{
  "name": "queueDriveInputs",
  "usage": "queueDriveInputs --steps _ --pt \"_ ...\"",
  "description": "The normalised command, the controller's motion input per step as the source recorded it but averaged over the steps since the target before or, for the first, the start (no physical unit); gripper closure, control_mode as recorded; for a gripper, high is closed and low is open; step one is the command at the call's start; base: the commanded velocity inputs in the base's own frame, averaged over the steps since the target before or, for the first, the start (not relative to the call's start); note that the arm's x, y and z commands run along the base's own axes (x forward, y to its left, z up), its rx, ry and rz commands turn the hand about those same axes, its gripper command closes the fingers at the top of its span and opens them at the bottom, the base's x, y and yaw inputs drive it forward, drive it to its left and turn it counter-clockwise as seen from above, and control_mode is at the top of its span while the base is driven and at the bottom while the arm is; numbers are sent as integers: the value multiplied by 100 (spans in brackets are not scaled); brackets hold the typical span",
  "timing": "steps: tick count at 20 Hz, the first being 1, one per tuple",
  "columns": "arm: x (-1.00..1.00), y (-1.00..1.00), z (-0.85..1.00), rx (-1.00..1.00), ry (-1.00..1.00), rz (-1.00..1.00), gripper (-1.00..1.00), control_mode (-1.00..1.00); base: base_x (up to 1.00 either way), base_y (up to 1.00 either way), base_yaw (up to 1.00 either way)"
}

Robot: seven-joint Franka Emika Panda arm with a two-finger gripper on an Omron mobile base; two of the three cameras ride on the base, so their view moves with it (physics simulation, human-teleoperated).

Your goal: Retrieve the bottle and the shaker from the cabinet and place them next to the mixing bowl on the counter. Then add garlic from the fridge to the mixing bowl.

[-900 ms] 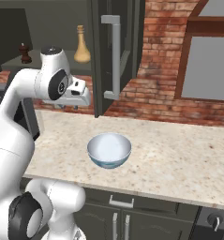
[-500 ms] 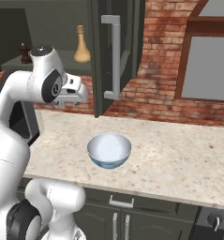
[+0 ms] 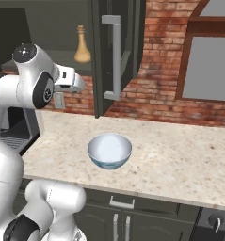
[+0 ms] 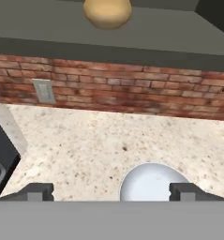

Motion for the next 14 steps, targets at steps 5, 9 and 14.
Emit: queueDriveInputs --steps 5,9,14 --pt "0 2 27 5 -13 0 -100 -100 0 0 0" --pt "1 0 28 7 -13 -2 -100 -100 0 0 0" --pt "1 0 39 4 -18 -1 -100 -100 0 0 0"
